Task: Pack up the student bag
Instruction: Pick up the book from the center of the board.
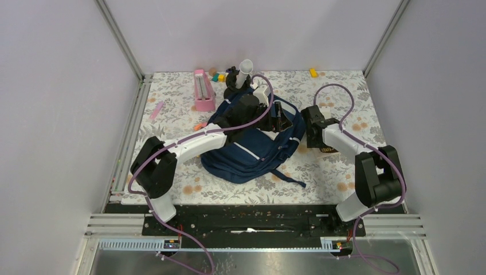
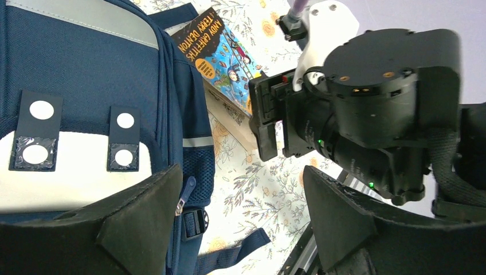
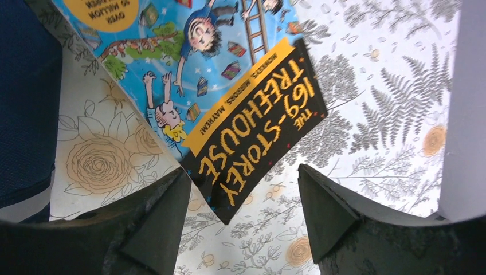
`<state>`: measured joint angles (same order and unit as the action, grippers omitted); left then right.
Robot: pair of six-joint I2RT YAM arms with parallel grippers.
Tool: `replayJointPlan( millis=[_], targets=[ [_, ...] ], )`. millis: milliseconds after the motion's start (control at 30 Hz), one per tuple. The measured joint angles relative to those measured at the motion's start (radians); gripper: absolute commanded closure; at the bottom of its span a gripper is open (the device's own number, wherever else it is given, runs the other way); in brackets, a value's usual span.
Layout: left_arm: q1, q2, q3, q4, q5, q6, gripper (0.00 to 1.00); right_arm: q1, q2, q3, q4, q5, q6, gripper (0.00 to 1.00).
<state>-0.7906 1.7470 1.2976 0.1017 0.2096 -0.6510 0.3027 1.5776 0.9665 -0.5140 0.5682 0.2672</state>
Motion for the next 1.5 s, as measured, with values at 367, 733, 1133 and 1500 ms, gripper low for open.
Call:
replayJointPlan(
  millis=[367,733,1133,1500],
  targets=[
    [0.001,-0.006,-0.013,0.005,0.001,0.0,0.21,-0.002,0.0,-0.016,0.078,0.057,-0.137,0.39],
    [0.005,-0.007,-0.014,0.015,0.013,-0.005,0.21,-0.002,-0.001,-0.129,0.224,0.06,-0.29,0.5],
    [0.008,-0.007,-0.016,0.028,0.019,-0.004,0.21,-0.002,0.023,-0.136,0.315,0.086,-0.369,0.78],
    [0.013,-0.019,-0.016,0.028,0.023,-0.004,0.21,-0.002,0.04,-0.122,0.34,0.129,-0.394,1.0]
  ],
)
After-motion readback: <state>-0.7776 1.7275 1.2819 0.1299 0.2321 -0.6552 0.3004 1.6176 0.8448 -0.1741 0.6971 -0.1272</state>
